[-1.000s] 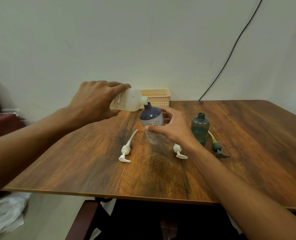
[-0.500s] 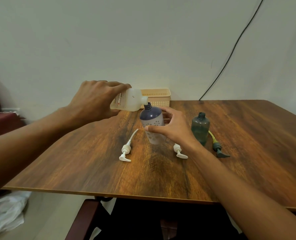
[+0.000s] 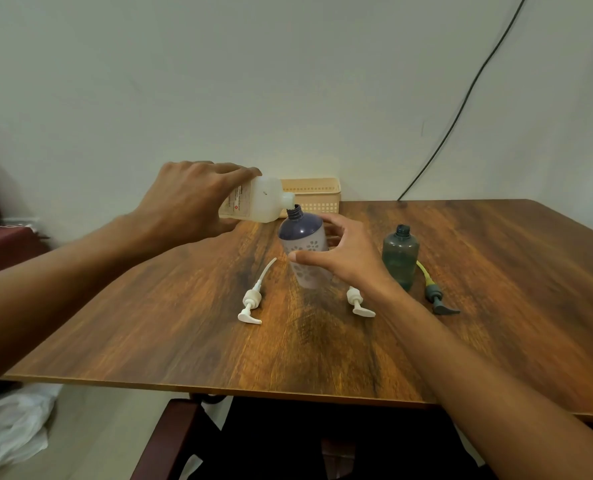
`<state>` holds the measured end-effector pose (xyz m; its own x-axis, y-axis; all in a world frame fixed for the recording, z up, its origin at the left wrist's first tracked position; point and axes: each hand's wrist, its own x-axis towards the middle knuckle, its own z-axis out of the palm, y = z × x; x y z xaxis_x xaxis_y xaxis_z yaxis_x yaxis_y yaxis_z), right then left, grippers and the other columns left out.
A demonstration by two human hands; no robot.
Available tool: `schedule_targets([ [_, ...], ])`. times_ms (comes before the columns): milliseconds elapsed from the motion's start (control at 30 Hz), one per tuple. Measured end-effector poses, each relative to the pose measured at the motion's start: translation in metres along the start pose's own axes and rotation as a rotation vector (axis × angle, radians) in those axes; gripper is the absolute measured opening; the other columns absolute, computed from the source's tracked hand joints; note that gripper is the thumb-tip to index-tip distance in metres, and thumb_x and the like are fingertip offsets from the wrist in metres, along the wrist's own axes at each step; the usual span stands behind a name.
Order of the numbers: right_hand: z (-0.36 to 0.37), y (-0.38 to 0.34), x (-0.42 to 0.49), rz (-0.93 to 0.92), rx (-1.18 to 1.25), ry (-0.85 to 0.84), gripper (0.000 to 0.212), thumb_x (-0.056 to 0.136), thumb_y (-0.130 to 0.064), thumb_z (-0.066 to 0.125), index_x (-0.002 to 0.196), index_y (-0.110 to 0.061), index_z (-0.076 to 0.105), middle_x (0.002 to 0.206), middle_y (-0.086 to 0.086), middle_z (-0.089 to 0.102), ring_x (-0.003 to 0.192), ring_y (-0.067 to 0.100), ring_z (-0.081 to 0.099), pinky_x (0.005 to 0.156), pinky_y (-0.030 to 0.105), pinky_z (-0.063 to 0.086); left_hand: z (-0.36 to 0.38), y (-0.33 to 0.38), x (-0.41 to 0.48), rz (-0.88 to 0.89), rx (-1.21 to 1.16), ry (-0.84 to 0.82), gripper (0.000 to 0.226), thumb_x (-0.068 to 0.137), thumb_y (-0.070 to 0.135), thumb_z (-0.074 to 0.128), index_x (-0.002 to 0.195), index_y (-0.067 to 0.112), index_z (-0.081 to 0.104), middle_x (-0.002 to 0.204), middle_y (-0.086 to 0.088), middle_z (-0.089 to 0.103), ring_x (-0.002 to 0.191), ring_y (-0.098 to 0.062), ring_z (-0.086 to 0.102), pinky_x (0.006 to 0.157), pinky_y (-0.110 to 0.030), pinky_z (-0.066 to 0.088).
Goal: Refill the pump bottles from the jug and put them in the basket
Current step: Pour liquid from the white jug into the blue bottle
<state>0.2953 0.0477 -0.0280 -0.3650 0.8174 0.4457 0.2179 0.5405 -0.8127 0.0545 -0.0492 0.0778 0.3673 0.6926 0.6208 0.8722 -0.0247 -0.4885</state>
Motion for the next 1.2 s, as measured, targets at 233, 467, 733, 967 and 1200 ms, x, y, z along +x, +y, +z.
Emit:
schedule_targets([
  [233, 0.0001, -0.0003, 0.0004, -0.002, -0.006, 0.0, 0.083, 0.07, -0.041, 0.099, 0.144, -0.025, 0.063, 0.136, -0.006, 0.07, 0.12, 0.012, 0.066, 0.093, 0.026, 0.057, -0.0002, -0.0007, 0.0003, -0.001, 0.002, 0.0, 0.078, 0.076, 0.049, 0.085, 0.144, 0.029, 0.053, 0.129, 0.002, 0.071, 0.1, -0.029, 0.073, 0.062, -0.036, 0.054],
  [467, 0.0, -0.0009, 0.0004, -0.003, -0.003, -0.006, 0.083, 0.069, -0.04, 0.099, 0.142, -0.025, 0.064, 0.134, -0.007, 0.071, 0.119, 0.01, 0.066, 0.09, 0.022, 0.056, -0.0004, -0.0015, -0.0002, 0.008, -0.002, -0.001, 0.078, 0.075, 0.048, 0.085, 0.143, 0.029, 0.053, 0.126, 0.002, 0.072, 0.096, -0.029, 0.073, 0.06, -0.036, 0.055],
  [733, -0.0002, -0.0027, -0.0015, 0.002, -0.014, -0.006, 0.083, 0.069, -0.041, 0.099, 0.142, -0.025, 0.064, 0.132, -0.008, 0.07, 0.118, 0.01, 0.066, 0.096, 0.029, 0.058, -0.0007, -0.0006, -0.0002, 0.009, -0.002, 0.0, 0.078, 0.076, 0.051, 0.085, 0.144, 0.03, 0.053, 0.128, 0.003, 0.072, 0.097, -0.029, 0.073, 0.06, -0.035, 0.052],
  [967, -0.0019, -0.0042, -0.002, 0.003, -0.025, -0.006, 0.082, 0.07, -0.041, 0.099, 0.142, -0.023, 0.064, 0.133, -0.006, 0.071, 0.119, 0.012, 0.067, 0.098, 0.032, 0.06, -0.0018, -0.0003, 0.0005, 0.015, -0.005, 0.004, 0.077, 0.078, 0.051, 0.083, 0.145, 0.03, 0.052, 0.129, 0.003, 0.071, 0.098, -0.029, 0.073, 0.06, -0.035, 0.051],
  [1200, -0.0012, -0.0037, -0.0028, 0.008, -0.043, 0.001, 0.083, 0.071, -0.043, 0.098, 0.143, -0.022, 0.063, 0.136, -0.004, 0.071, 0.121, 0.014, 0.067, 0.101, 0.038, 0.06, -0.0013, -0.0003, -0.0001, 0.024, -0.009, 0.011, 0.077, 0.078, 0.052, 0.082, 0.145, 0.03, 0.052, 0.13, 0.002, 0.071, 0.098, -0.03, 0.073, 0.06, -0.033, 0.047],
])
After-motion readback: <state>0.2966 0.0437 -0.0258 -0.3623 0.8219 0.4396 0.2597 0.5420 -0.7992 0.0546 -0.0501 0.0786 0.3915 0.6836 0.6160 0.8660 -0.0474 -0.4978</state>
